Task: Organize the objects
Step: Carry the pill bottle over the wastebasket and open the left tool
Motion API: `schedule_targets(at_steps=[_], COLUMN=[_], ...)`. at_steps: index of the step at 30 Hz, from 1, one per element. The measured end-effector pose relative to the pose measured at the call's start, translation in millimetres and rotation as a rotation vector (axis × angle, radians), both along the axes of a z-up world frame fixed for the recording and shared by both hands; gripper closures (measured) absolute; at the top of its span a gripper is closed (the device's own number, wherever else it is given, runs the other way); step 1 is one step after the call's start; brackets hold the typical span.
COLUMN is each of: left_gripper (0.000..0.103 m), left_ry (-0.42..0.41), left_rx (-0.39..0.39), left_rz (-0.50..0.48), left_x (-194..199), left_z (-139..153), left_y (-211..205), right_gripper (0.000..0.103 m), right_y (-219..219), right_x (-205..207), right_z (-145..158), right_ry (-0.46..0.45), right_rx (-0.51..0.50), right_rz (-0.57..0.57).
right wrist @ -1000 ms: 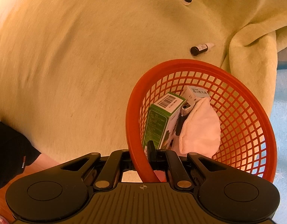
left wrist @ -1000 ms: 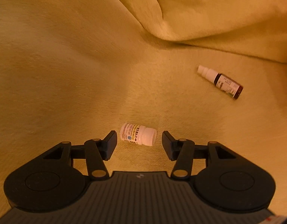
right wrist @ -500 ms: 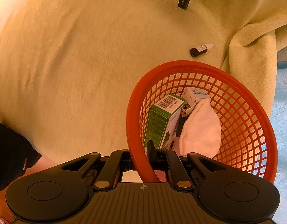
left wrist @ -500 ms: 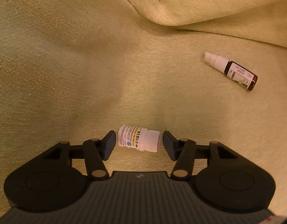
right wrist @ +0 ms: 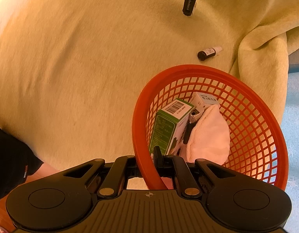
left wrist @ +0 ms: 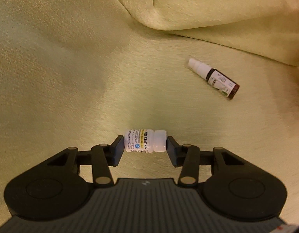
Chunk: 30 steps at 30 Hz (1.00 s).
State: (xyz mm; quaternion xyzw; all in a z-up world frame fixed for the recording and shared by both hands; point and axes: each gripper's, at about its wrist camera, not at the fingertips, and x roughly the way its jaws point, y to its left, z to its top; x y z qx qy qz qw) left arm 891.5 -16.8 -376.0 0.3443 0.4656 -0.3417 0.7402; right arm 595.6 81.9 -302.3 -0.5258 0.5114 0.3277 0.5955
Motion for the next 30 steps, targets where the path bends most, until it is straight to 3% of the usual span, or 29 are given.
schedule_targets(at_steps=[30], left_gripper=[0.062], left_ry=[0.097], left_rx=[-0.052], left_rz=[0.074], left_x=[-41.0], left_z=[25.4], left_y=[29.5], right_gripper=[0.099], right_y=[-4.6], right_x=[-6.3], right_z=[1.9], right_ry=[-0.011], right_rx=[-0.024], right_rz=[0.026])
